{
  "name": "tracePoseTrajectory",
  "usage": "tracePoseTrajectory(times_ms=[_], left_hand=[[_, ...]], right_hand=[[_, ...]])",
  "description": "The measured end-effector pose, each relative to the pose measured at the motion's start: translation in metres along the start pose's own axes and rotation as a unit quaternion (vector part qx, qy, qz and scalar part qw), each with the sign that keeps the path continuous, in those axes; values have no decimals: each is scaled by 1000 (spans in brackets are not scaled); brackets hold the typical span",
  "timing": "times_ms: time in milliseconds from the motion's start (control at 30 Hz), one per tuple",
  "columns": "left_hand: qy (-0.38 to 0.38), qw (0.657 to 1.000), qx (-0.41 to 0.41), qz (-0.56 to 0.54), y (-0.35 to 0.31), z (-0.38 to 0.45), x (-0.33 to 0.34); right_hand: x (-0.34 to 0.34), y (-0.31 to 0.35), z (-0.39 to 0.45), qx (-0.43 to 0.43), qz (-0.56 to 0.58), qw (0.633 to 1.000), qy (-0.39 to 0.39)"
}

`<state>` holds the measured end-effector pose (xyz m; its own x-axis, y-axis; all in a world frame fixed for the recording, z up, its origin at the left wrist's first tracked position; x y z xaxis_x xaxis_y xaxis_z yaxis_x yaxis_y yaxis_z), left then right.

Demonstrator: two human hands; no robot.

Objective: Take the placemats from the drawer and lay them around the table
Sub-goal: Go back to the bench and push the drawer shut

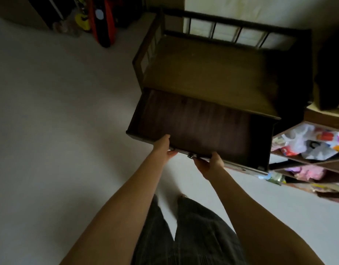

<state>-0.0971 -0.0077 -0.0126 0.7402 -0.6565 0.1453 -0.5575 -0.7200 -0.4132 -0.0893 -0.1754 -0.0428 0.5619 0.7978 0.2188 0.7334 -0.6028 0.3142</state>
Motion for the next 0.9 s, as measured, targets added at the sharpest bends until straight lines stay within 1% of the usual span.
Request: tracePoseTrajectory(times_ms=[33,167,233,333,400,533,667,767,833,900], left_hand=[[-6,1000,-3,10,-2,8,-1],[-27,999,-19,16,-3,34,-5],[-36,998,-28,33,-7,39,-2],[-37,996,-54,58,-15,31,3],[-27,995,-53,77,-22,25,8],[21,989,-20,142,-38,26,31],[18,992,-49,111,-52,26,39],[12,992,-34,123,-52,32,41],[12,994,-39,99,-53,32,45],[18,992,-42,119,-59,32,54]], right_hand=[[1,-1,1,-5,3,1000,-13],[3,0,-2,-40,-57,996,-50],[6,5,-4,-57,-49,995,-70],[11,10,-11,-48,-37,994,-92],[15,17,-11,-58,-73,992,-81],[25,33,-6,-56,-77,993,-76],[37,46,2,-63,-39,997,-31],[35,44,10,-59,-23,997,-41],[36,50,13,-71,-13,996,-49],[41,63,15,-75,-27,995,-52]])
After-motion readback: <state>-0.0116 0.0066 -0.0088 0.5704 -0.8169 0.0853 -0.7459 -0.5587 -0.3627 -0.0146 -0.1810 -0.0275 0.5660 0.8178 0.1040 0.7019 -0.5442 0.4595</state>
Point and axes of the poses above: each hand's wrist, its own z-axis towards the middle knuckle, its own x-axis out of the palm, y = z × x, the point moved 6 cm from there along z, towards the middle knuckle, and after that the axes turned 1 degree about -x, right-handed, at the moved point
